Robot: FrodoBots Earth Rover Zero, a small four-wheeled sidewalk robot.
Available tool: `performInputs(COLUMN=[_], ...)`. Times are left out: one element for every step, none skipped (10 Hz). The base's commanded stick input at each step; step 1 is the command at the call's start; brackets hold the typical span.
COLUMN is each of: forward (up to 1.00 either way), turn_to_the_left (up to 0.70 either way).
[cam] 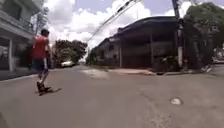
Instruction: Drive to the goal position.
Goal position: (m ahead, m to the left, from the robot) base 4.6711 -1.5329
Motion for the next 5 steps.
performInputs(forward=[1.00,1.00,1.00,1.00,1.00], turn_to_the_left=[0.27,0.24,0.00,0.00,0.00])
